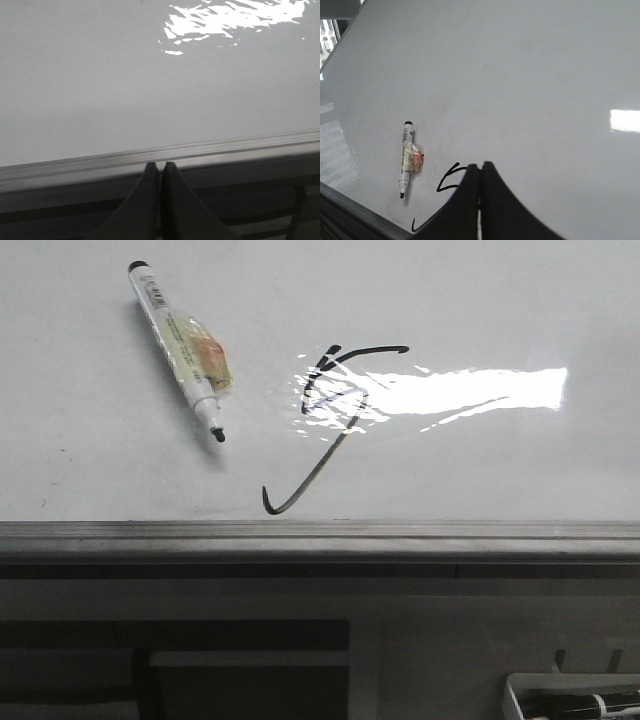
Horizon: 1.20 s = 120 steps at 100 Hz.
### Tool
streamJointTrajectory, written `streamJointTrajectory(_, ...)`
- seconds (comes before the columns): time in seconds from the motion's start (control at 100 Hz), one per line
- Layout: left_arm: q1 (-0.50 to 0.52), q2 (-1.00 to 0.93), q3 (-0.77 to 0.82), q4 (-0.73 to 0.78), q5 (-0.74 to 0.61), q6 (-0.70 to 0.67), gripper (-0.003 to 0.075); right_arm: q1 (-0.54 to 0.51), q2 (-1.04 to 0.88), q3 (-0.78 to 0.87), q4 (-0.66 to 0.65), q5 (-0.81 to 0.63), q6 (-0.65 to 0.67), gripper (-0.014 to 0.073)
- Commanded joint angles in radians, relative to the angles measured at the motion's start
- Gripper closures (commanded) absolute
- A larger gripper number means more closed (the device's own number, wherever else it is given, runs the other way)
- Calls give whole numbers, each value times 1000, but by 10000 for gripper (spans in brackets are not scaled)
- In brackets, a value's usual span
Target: Write number 5 on whiteboard
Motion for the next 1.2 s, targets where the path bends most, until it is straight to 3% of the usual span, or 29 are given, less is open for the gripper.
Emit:
streamJointTrajectory(0.0, 6, -27, 17, -5, -67, -12, 741, 1, 10, -25, -21, 26, -14, 662)
streamJointTrajectory(0.54, 6, -27, 17, -5, -67, -12, 741, 1, 3, -25, 8, 23, -14, 662)
streamJointTrajectory(0.79, 6, -27, 17, -5, -67, -12, 741, -1, 3, 48, -18, -111, -10, 662)
streamJointTrajectory(0.94, 6, -27, 17, -5, -67, -12, 741, -3, 3, 91, -283, -163, 150, 662)
streamJointTrajectory(1.08, 6, -27, 17, -5, -67, -12, 741, -62, 47, 150, -744, -220, 588, 662)
streamJointTrajectory(1.19, 6, -27, 17, -5, -67, -12, 741, -194, 102, 195, -1052, -211, 960, 662)
